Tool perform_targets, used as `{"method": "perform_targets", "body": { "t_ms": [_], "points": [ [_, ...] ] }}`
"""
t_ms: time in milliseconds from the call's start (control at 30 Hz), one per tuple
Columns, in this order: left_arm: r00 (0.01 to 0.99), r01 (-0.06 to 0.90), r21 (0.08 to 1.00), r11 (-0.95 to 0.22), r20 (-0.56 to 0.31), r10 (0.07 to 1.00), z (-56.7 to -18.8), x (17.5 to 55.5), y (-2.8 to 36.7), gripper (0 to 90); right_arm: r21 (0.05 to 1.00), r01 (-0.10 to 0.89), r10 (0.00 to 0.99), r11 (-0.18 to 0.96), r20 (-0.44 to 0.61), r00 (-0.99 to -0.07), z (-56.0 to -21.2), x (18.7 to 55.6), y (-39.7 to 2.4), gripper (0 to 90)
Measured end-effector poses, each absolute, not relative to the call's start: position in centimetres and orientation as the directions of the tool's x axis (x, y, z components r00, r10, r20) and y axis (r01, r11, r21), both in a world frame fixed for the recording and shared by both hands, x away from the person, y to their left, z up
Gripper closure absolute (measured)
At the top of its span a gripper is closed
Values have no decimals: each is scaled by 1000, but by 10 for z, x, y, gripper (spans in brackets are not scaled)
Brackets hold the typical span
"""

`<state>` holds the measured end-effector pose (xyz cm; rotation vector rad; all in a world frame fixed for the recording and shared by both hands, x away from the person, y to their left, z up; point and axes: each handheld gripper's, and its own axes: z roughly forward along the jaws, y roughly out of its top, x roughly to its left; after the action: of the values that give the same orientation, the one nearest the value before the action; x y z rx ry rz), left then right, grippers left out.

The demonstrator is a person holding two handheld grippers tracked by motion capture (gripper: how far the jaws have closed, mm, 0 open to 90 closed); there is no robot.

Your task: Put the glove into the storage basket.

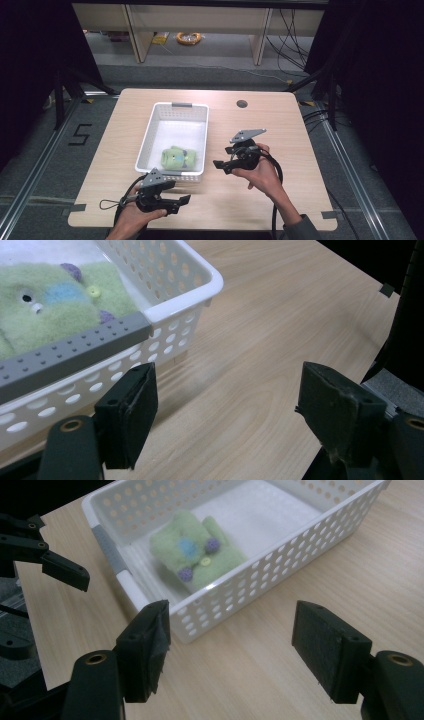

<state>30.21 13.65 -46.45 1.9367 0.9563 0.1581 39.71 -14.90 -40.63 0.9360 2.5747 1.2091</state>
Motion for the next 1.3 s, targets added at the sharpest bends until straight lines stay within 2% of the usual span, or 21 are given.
{"method": "perform_targets", "body": {
  "t_ms": [167, 333, 900, 967, 1100, 1133, 1300],
  "points": [
    [689, 558, 789, -257, -267, 674, -469, 302, 137, 237, 723, 511, 609, 465, 157, -777, -410, 389, -155, 311],
    [688, 557, 790, -254, -269, 674, -470, 301, 137, 236, 728, 493, 600, 476, 141, -788, -415, 388, -162, 309],
    [692, 564, 782, -264, -274, 668, -475, 298, 137, 236, 716, 547, 641, 433, 182, -746, -425, 368, -186, 294],
    [691, 569, 777, -271, -272, 670, -474, 297, 137, 236, 732, 520, 633, 440, 159, -758, -428, 368, -190, 294],
    [687, 569, 778, -267, -271, 674, -476, 296, 137, 237, 721, 552, 647, 418, 190, -738, -430, 361, -195, 294],
    [684, 574, 776, -262, -278, 674, -476, 296, 137, 237, 742, 521, 641, 422, 163, -750, -432, 361, -198, 294],
    [686, 578, 771, -269, -280, 671, -479, 295, 137, 237, 742, 521, 639, 422, 165, -752, -437, 354, -203, 294]
  ]
}}
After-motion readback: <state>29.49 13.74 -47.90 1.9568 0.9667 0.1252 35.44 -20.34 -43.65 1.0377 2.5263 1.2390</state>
